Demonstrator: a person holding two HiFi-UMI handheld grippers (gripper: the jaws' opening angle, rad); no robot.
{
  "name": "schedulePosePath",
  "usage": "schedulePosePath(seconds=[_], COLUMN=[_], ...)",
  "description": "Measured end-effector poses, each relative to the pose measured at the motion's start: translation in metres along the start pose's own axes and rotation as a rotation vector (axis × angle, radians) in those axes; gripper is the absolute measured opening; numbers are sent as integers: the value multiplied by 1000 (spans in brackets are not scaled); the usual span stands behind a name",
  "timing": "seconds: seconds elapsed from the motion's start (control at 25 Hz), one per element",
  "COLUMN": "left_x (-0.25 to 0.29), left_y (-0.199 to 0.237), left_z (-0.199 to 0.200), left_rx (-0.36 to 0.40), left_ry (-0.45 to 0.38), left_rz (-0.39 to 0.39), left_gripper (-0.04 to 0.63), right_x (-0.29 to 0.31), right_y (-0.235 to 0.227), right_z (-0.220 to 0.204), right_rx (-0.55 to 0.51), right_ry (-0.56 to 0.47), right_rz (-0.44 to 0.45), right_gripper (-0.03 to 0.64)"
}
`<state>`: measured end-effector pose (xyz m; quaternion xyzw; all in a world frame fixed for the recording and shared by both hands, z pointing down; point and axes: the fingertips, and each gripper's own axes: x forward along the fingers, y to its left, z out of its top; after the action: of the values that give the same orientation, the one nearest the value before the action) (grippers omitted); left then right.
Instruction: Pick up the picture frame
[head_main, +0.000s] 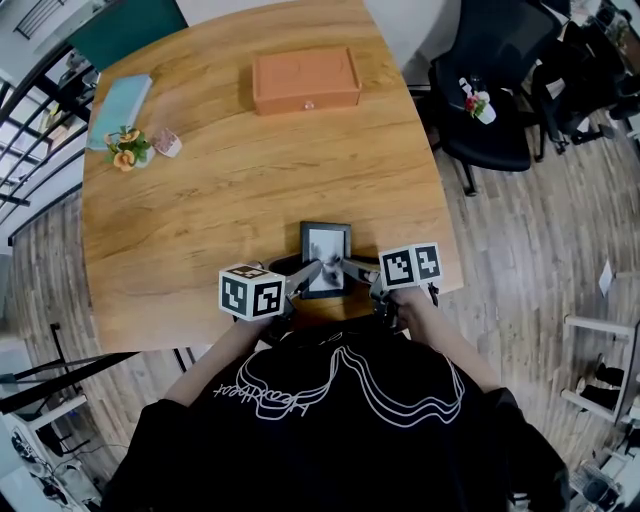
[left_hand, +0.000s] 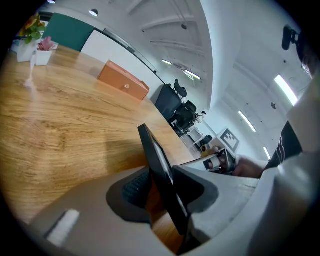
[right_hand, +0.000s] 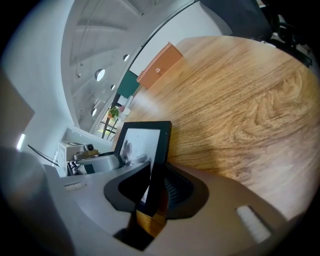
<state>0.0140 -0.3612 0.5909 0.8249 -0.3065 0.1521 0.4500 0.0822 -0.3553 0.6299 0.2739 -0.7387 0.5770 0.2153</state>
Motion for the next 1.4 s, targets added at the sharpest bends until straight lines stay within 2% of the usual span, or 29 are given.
schedulePosePath(seconds=[0.36, 0.6, 0.72, 0.92, 1.04, 1.16, 1.4], left_x=[-5, -28, -46, -83, -108, -132, -171], left_y=[-16, -22, -28, -45, -57, -69, -93], left_z=[25, 35, 40, 59, 68, 74, 74], left_rx=[-77, -15, -17, 23, 51, 67, 81], left_ry=[-69, -92, -128, -219, -283, -347, -443], left_rz=[-68, -28, -33, -37, -42, -47, -57], left_gripper=[90, 77, 77, 77, 77, 77, 77], right_x=[-12, -31, -41, -65, -82, -96, -115], right_y=[8, 31, 56, 110, 143, 166, 206], right_z=[-4, 9, 15, 30, 32, 28, 13], right_rx=[-125, -196, -261, -453, -536, -559, -526], right_ry=[3, -90, -137, -237, -316, -376, -455], right_rz=[-33, 5, 45, 72, 106, 141, 271], right_gripper=[249, 276, 256, 144, 45, 26, 26])
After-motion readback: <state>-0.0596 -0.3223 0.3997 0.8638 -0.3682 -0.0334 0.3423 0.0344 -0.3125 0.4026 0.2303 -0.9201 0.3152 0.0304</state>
